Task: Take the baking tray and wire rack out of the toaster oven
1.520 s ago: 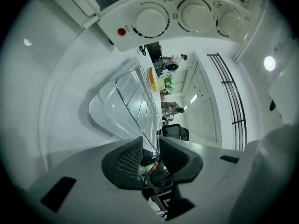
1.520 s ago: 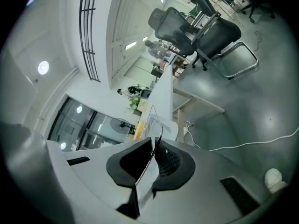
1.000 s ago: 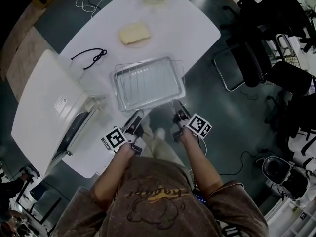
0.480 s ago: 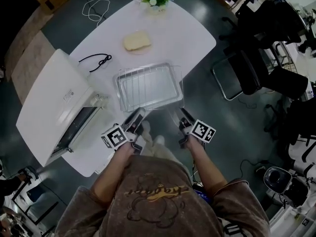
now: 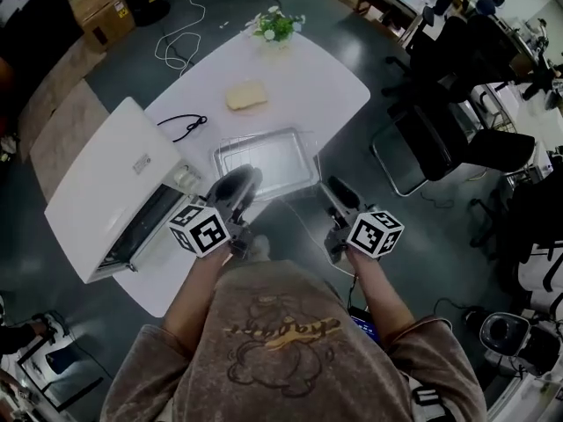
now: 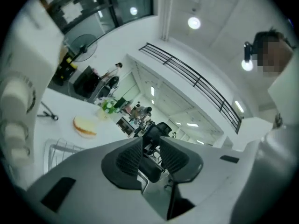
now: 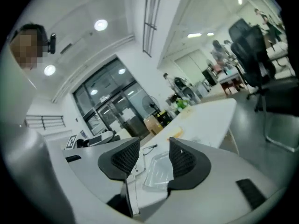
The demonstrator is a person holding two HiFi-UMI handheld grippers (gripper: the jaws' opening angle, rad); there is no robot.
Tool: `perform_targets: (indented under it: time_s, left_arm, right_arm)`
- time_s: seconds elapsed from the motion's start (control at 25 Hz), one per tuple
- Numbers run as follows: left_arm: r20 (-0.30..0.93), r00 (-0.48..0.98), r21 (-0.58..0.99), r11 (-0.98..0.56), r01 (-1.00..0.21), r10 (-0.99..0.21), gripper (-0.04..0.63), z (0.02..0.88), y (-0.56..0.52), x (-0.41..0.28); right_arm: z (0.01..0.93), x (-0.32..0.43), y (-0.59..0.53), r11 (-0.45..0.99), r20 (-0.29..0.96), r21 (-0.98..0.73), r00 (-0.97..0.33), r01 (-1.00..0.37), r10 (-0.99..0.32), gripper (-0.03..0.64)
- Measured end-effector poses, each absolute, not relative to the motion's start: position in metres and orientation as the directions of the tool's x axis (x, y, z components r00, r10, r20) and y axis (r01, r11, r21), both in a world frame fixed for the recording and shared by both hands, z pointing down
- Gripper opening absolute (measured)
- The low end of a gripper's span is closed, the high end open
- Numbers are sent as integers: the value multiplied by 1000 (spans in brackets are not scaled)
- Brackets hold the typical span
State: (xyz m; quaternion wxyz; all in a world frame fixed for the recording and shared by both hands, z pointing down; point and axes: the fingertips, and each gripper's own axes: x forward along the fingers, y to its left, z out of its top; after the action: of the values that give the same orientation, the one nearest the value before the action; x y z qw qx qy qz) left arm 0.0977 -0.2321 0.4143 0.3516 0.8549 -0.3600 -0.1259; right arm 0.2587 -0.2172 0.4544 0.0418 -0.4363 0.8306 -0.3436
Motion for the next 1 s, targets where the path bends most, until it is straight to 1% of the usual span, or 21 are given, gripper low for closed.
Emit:
perform_targets:
  time_s: [0.12,0.2,0.28,0.36,0.4,0.44,0.52,0.56,0.64,0.8,1.0]
  left_arm:
    - [40,740,535,-611,-583,-671,104,375,-225,107]
    - [56,749,427,-662,-616,-660,122,357,-219,113]
    - [76,742,332,-685,-649,-666,133,347,-211,115]
    - [82,723,264,-684,-680,-686,135,344,-204,114]
    - [82,712,237,-680,-693,-697,135,345,-201,113]
    - [81,702,216,-675,-706,-708,120,348,-198,111]
    - [73,681,196,-659,-726,-729,50,355,-195,106]
    - [68,669,198,-647,-736,-740,38,360,-194,102]
    - [59,645,209,-623,-754,-762,18,370,-194,95]
    - [61,614,222,-589,-777,-787,9,389,-193,84]
    - [94,609,238,-576,-782,-788,9,417,-193,84]
  right_arm:
    - [393,238,-212,542,162,-443,-658,-715,-736,175]
    - [363,227,-207,609,138,-323,-673,-724,-727,175]
    - [345,219,-198,644,124,-220,-676,-733,-727,173]
    - [339,214,-189,657,98,-173,-677,-734,-730,156]
    - [340,214,-184,656,82,-175,-675,-734,-733,133]
    - [342,214,-182,651,69,-185,-670,-736,-739,105]
    - [352,219,-179,630,56,-208,-652,-748,-756,75]
    - [357,222,-179,618,55,-210,-640,-758,-767,41]
    - [368,227,-178,594,67,-199,-615,-779,-785,12]
    - [392,235,-181,546,109,-223,-577,-808,-810,3]
    - [416,238,-181,515,146,-232,-553,-825,-820,2]
